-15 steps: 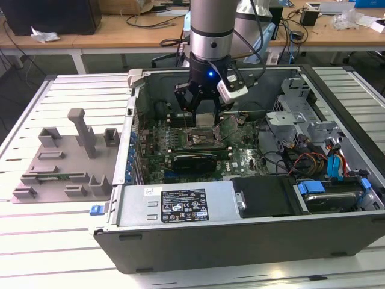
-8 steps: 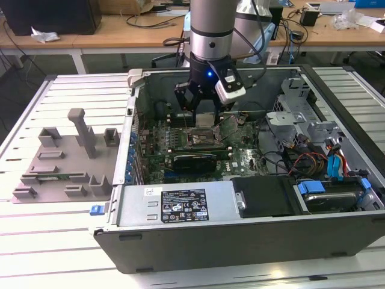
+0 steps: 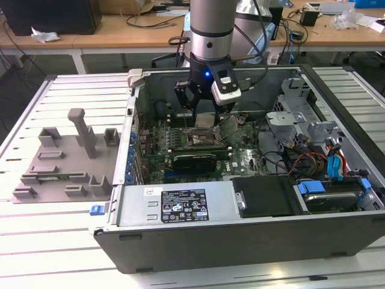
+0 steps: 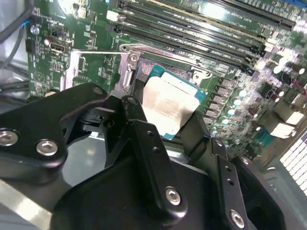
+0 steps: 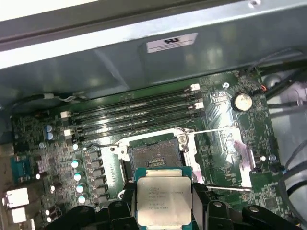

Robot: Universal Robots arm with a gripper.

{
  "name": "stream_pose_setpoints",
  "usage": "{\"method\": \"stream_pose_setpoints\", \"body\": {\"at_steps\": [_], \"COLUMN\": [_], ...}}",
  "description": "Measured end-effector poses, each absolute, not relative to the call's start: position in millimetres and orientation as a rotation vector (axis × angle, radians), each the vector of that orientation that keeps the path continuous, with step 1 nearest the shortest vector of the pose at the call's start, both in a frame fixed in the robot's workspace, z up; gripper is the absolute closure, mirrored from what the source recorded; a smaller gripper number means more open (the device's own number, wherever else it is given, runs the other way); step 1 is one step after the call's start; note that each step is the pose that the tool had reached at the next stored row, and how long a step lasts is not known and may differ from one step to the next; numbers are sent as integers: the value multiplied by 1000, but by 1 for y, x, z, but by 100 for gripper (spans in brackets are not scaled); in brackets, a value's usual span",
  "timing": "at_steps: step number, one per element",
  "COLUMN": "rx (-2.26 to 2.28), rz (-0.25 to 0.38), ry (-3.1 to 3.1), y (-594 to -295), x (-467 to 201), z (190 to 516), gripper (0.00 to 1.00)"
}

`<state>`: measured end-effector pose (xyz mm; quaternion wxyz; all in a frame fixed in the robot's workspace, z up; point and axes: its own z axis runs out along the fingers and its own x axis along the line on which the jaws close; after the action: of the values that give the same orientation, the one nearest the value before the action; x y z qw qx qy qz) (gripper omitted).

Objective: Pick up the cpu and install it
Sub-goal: 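Place the cpu into insertion slot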

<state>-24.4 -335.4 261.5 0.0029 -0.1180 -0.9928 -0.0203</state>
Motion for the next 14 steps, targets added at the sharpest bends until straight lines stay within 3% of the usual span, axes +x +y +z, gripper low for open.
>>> {"method": "stream_pose_setpoints", "body": {"at_steps": [14], "rx": [-870], "rz": [-64], "ry": [-3019], "y": [-335], "x": [-24], "z": [261], "gripper": [45]}}
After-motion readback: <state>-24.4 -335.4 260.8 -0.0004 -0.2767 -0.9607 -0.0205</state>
